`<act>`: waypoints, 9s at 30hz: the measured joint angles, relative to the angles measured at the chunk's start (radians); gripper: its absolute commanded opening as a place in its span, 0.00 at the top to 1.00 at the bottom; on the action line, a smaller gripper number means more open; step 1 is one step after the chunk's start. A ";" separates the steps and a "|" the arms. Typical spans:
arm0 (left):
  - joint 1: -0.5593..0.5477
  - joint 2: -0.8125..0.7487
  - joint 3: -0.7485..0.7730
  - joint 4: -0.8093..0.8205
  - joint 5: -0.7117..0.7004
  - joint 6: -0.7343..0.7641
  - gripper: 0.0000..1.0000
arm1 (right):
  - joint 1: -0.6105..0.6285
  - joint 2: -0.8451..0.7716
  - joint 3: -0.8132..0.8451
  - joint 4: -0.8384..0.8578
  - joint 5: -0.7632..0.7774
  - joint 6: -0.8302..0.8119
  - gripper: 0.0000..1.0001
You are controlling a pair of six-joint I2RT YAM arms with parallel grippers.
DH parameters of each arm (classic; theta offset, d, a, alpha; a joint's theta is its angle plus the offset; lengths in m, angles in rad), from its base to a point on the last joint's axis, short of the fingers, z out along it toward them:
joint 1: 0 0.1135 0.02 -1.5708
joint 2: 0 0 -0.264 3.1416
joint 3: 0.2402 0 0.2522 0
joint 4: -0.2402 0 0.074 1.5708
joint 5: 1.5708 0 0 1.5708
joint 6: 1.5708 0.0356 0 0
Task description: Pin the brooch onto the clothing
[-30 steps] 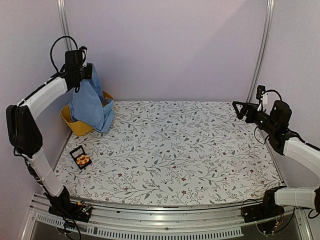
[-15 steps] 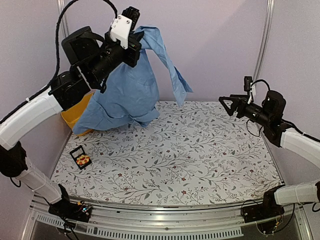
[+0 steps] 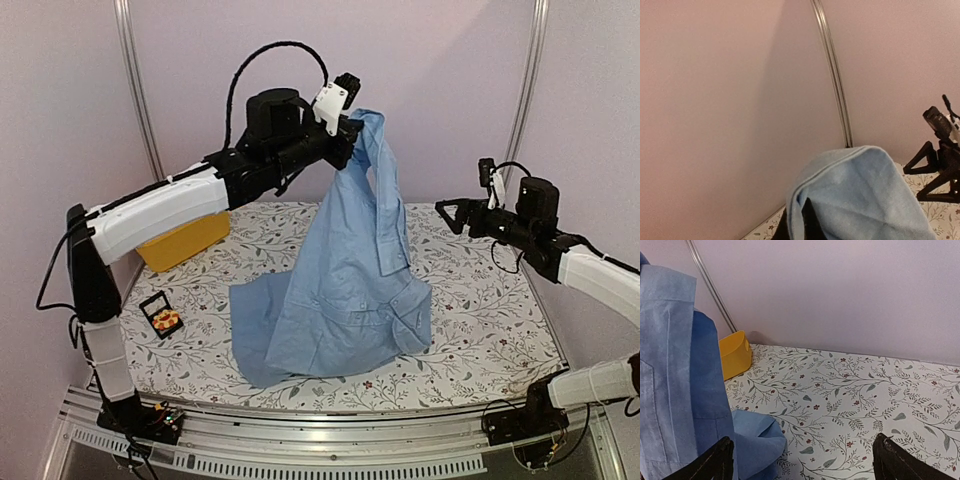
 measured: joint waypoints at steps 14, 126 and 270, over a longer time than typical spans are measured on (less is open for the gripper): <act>0.246 0.698 0.368 -0.208 0.081 -0.351 0.00 | 0.004 0.117 0.122 -0.385 0.302 0.041 0.16; 0.245 -0.346 -0.863 -0.066 -0.216 -0.075 1.00 | -0.134 1.003 1.144 -0.989 0.284 -0.108 0.36; 0.129 -0.020 -0.876 -0.380 -0.271 -0.648 0.81 | 0.203 0.626 0.296 -0.615 0.278 0.163 0.82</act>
